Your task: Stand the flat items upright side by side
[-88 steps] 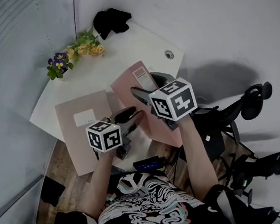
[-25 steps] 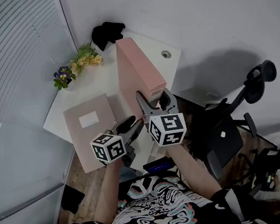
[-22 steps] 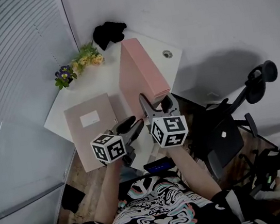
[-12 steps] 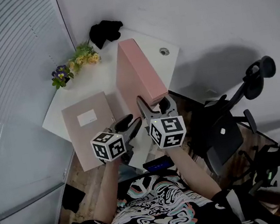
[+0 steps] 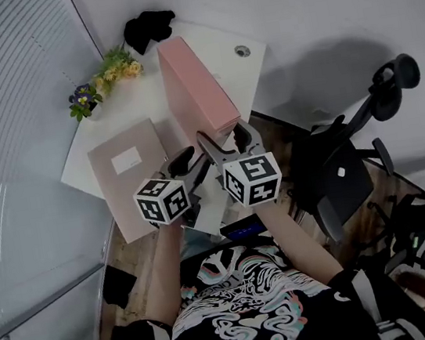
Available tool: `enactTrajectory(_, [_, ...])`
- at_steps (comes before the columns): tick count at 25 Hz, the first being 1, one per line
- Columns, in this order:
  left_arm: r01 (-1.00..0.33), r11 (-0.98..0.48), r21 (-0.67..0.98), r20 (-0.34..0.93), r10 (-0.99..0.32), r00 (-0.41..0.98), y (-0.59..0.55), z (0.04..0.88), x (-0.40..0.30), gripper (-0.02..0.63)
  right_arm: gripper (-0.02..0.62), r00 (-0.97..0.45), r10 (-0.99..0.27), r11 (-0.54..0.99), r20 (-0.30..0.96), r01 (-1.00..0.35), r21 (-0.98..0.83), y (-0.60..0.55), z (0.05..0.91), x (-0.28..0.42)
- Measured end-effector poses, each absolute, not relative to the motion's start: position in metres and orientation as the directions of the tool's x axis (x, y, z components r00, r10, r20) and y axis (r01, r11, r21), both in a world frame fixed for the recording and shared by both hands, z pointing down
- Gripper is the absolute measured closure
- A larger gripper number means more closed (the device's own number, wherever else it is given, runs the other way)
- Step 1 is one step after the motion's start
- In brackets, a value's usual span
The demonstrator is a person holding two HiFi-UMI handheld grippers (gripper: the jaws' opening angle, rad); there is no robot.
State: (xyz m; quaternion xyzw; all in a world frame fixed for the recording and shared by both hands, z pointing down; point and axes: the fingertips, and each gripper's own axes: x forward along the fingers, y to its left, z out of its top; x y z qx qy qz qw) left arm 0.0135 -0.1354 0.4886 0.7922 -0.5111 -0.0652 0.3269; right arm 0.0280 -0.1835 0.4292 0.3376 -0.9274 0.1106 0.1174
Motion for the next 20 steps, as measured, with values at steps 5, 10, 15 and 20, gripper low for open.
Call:
enactTrajectory(5, [-0.785,-0.237,0.572,0.229,-0.873,0.43,-0.131,0.484,0.006,0.411,0.265,-0.759,-0.579,0.758,0.299,-0.636,-0.148,-0.171,0.433,0.035])
enactTrajectory(10, [-0.803,-0.224,0.552,0.233,-0.884,0.406,-0.128,0.479,0.003,0.41,0.268,-0.759,-0.577,0.752,0.301,-0.638,-0.166,-0.165,0.436,0.045])
enactTrajectory(15, [-0.817,-0.2,0.54,0.234,-0.898,0.374,-0.122,0.474,-0.005,0.41,0.276,-0.763,-0.575,0.747,0.294,-0.637,-0.191,-0.157,0.437,0.053])
enactTrajectory(20, [-0.828,-0.131,0.545,0.238,-0.923,0.302,-0.104,0.474,-0.029,0.408,0.281,-0.77,-0.564,0.744,0.3,-0.631,-0.219,-0.145,0.444,0.06])
